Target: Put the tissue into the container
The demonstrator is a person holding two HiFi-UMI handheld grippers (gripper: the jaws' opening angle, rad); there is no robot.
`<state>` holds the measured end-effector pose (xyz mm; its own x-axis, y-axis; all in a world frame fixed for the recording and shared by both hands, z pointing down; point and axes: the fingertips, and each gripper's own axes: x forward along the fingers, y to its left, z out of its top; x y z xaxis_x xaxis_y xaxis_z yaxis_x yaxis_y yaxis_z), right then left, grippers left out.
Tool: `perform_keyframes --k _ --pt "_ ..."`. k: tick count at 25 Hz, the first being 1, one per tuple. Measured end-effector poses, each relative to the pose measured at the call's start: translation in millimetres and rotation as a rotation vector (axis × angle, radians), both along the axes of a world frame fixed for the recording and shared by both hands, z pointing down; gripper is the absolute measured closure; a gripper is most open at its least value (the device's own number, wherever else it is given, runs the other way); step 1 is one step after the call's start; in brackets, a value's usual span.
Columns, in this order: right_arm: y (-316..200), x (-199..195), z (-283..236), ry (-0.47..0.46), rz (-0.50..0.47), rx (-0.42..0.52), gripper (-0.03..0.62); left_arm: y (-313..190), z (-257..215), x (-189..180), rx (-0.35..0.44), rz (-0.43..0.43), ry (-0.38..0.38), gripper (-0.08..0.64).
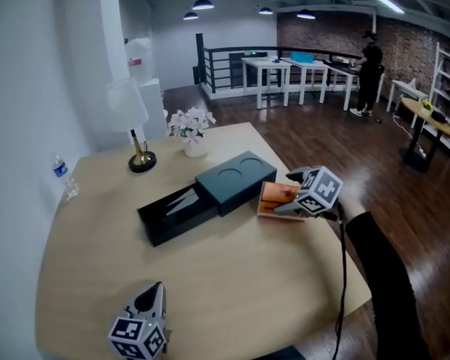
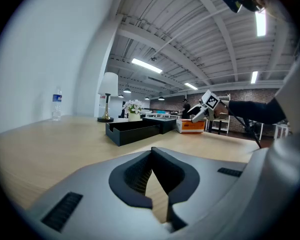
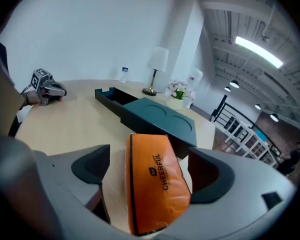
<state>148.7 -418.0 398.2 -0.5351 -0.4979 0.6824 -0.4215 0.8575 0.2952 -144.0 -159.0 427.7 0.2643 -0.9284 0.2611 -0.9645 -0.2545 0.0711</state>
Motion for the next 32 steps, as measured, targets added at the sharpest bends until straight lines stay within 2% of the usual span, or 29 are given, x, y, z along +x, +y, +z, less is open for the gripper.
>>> perform_keyframes --k 2,8,9,12,16,20,25,32 --pt "-5.6 -1.9 10.3 0.033 -0.018 -0.027 0.109 -1.7 1.1 -1.6 0.009 0.002 -0.005 0.565" --pt "-18.6 6.2 38.4 0.171 -0.012 -0.026 0.113 -2.7 1.5 -2.7 0.013 -0.001 -0.008 0.565" --pt "-18.2 6.9 40.4 0.179 -0.015 -0.022 0.155 -2.6 1.4 -2.5 0.013 -0.001 -0.008 0.565" --pt "-16.4 7.8 39.7 0.183 -0.015 -0.002 0.176 -1.4 0.4 -0.6 0.005 0.0 -0.001 0.565" --pt "-10.3 6.6 34.4 0.216 -0.021 0.024 0.195 -1.6 -0.2 0.9 -0.005 -0.002 0.004 0.565" --pt "12.7 -0.9 10.2 0.223 -0.067 0.048 0.196 -2.6 -0.3 2.7 -0.002 0.003 0.004 0.565" --pt "40.8 -46.1 -35.5 0.203 -0.185 0.108 0.196 -2.4 -1.2 3.4 0.0 0.003 0.004 0.565" --pt "57.2 -158.9 -72.1 0.155 -0.384 0.176 0.196 -2.1 -1.4 4.9 0.001 0.003 0.008 0.565"
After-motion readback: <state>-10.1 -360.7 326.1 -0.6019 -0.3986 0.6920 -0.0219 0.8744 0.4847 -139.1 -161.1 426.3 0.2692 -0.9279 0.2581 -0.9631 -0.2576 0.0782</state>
